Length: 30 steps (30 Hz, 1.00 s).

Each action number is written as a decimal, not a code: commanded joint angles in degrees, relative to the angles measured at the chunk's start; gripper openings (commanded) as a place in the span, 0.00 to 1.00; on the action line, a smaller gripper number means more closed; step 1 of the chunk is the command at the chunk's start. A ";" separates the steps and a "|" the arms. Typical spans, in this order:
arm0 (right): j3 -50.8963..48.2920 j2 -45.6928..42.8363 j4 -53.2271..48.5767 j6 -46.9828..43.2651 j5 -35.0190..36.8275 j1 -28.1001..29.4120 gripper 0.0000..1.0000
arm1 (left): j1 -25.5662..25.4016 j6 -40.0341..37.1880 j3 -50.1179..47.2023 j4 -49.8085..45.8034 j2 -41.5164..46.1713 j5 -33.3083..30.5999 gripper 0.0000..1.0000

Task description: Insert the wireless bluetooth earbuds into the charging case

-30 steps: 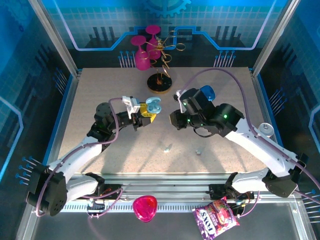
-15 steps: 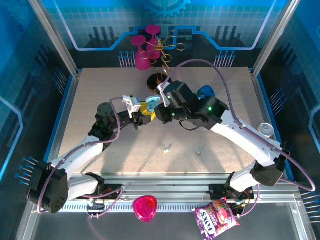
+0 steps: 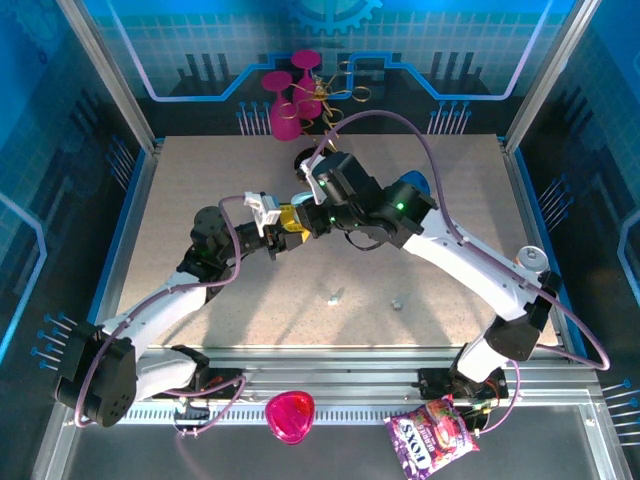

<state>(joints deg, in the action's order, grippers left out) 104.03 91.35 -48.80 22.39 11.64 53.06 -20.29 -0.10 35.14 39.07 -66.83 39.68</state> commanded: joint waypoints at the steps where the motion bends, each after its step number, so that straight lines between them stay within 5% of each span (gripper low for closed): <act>1: 1.63 0.49 1.07 -0.73 -0.68 -1.20 0.18 | 0.22 -0.10 -0.68 1.54 0.63 0.22 0.25; 23: 1.71 2.60 0.72 -0.54 -4.80 -1.07 0.18 | 0.29 -0.52 -0.86 0.81 1.41 -0.57 0.25; 30: 1.64 1.37 0.72 -0.45 -4.08 -1.05 0.29 | 0.26 -0.63 -0.86 0.77 1.59 -0.65 0.25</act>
<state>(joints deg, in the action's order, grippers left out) 104.05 93.17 -48.40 22.17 7.88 52.05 -20.29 -0.14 34.74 38.87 -66.70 39.64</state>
